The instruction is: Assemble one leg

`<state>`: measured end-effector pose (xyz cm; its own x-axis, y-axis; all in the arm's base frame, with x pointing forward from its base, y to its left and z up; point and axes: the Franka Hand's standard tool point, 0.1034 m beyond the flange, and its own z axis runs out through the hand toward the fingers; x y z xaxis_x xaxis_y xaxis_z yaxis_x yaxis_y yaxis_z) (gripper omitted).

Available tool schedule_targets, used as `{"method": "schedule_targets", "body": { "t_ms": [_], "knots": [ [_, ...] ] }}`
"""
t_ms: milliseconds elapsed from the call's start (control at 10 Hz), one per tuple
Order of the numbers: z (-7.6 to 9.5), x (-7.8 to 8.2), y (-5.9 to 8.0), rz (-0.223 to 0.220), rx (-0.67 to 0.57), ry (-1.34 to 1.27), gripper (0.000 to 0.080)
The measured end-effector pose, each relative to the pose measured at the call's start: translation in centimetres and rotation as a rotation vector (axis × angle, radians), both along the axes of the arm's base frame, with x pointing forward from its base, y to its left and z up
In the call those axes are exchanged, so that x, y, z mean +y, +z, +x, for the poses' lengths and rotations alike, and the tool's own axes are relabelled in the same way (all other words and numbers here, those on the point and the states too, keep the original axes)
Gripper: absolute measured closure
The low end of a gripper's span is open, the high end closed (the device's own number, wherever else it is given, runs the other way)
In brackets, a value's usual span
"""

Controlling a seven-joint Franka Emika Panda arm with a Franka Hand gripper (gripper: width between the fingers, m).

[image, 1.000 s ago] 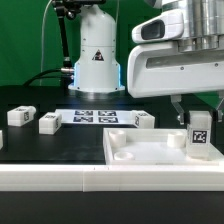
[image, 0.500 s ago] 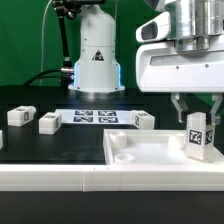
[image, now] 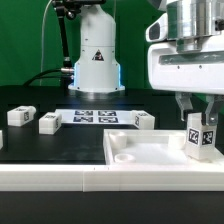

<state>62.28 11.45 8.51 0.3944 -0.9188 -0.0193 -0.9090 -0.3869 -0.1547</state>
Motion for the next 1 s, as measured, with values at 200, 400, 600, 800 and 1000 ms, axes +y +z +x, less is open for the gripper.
{"method": "schedule_targets", "body": {
  "t_ms": [200,400,600,800,1000],
  "knots": [
    [0.1,-0.4,0.1,-0.016,0.005,0.131,0.0257],
    [0.3,-0.6,0.2,-0.034,0.019,0.304,0.0169],
    [0.1,0.1,0.0,-0.071,0.037,0.521,0.0153],
    [0.2,0.7,-0.3,-0.117,0.115,0.775,0.015],
    [0.5,0.9,-0.5,-0.13,0.135,0.926,0.015]
  ]
}}
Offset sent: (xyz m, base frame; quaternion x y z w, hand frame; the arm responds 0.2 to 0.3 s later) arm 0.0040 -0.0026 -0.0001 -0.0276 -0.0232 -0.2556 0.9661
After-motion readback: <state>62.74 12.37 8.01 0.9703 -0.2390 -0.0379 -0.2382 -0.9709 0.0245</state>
